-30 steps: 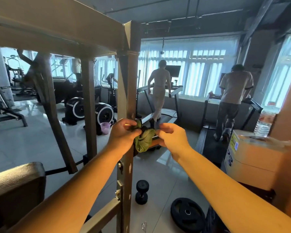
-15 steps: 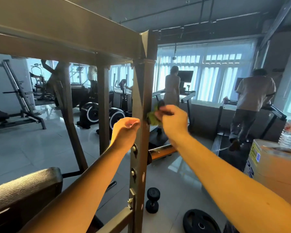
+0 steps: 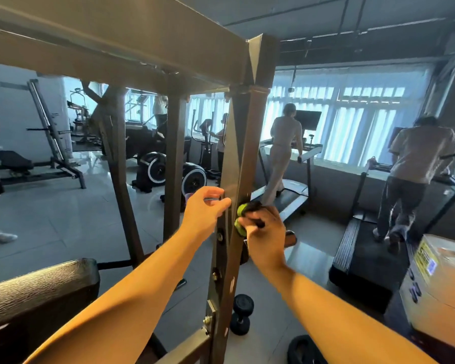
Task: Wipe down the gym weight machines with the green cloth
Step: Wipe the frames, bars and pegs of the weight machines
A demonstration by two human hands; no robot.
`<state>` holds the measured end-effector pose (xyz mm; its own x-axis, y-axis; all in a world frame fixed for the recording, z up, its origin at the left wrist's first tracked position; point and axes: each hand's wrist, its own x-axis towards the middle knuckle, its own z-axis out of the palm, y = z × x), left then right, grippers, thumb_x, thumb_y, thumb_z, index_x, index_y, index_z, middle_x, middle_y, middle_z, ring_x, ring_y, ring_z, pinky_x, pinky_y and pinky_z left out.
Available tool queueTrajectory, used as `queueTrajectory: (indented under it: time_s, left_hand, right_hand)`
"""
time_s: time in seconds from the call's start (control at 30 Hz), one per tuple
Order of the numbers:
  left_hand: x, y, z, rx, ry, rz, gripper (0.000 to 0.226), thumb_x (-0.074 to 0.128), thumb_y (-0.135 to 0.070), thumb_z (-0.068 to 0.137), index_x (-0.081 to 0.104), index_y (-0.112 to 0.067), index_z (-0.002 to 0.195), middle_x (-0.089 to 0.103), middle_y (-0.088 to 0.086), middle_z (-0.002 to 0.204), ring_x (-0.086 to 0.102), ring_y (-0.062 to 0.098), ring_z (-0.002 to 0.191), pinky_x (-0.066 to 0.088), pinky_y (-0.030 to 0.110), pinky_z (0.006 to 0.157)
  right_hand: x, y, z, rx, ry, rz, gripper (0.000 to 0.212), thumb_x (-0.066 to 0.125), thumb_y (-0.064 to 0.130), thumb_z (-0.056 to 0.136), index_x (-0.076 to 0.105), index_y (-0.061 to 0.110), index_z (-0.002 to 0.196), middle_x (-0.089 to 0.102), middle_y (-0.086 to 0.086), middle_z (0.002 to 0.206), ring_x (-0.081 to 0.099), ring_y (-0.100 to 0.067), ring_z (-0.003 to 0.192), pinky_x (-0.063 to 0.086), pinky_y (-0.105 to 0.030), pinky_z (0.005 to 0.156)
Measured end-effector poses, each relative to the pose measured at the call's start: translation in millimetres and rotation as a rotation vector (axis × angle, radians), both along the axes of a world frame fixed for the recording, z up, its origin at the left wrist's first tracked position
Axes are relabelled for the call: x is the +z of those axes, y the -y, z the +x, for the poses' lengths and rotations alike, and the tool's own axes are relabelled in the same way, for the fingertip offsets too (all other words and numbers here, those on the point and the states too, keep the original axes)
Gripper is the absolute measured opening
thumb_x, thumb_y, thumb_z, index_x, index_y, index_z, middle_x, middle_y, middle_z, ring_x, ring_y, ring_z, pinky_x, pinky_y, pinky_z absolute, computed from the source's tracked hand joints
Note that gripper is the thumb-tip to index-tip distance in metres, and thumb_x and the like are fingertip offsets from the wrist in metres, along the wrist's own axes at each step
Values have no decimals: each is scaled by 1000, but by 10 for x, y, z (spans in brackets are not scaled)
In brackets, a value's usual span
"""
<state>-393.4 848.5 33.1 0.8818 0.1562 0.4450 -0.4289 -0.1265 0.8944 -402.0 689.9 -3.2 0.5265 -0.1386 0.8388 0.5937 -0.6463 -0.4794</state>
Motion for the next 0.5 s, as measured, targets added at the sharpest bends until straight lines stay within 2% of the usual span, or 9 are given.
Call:
queueTrajectory:
  time_s: [0.07,0.13,0.17,0.23,0.27,0.33,0.4,0.43,0.5]
  left_hand:
    - [-1,-7,9,-7,9,6,29,76,-18,91,66,-14,119,71,7,104,69,14,91,58,16,72]
    - [-6,-31,31,-12,8,10,30,76,-19,92,66,-13,119,70,5,104,69,16,94,58,17,74]
    - [-14,-35,40,-15,4,8,30,76,-19,92,66,-14,119,70,4,104,69,16,94,58,19,75]
    - [-24,-37,58,-12,5,8,29,76,-21,92,66,-15,119,70,2,104,69,15,94,59,21,77]
    - [-41,-35,67,-12,7,11,29,76,-21,92,66,-16,119,70,1,104,69,14,94,59,21,77]
    - [-89,-29,68,-1,6,0,28,75,-21,93,66,-16,118,69,0,103,68,11,91,58,18,75]
    - [-161,-16,53,1,-15,-18,25,75,-22,93,67,-16,116,69,0,101,68,12,91,60,21,77]
    - [-205,-12,51,0,-28,-27,25,75,-23,92,67,-16,115,69,0,101,68,14,92,60,25,80]
    - [-289,-2,15,-1,-52,-37,24,75,-24,92,68,-17,113,69,0,99,69,18,95,61,30,82]
  right_hand:
    - [364,-15,30,31,45,-10,15,70,3,89,64,9,77,64,-4,91,68,-25,82,59,-46,72]
    - [815,-22,61,-10,174,29,22,57,-3,96,60,6,76,64,1,76,65,-15,73,55,-33,66]
    - [1007,-34,72,-34,158,59,25,56,-5,96,59,6,74,63,1,72,62,-12,69,54,-30,63]
    - [1181,-89,55,28,143,33,30,65,-3,90,60,17,68,61,-4,71,58,-15,68,51,-37,62]
    - [1128,-120,82,81,124,109,30,67,-3,88,61,19,68,61,-7,72,57,-20,70,50,-40,62]
    - [744,-119,70,174,66,165,23,70,-7,86,61,12,74,60,-11,80,61,-22,74,51,-38,64]
    - [172,-91,17,201,-41,208,17,75,-8,83,63,3,79,60,-9,89,63,-12,81,51,-19,70]
    - [-78,-86,-35,161,-99,210,19,78,-7,80,64,5,78,61,-6,90,62,-10,82,48,-11,71]
    - [-304,-59,-72,130,-222,269,25,82,-4,77,64,12,76,62,-4,89,61,-15,80,48,-10,71]
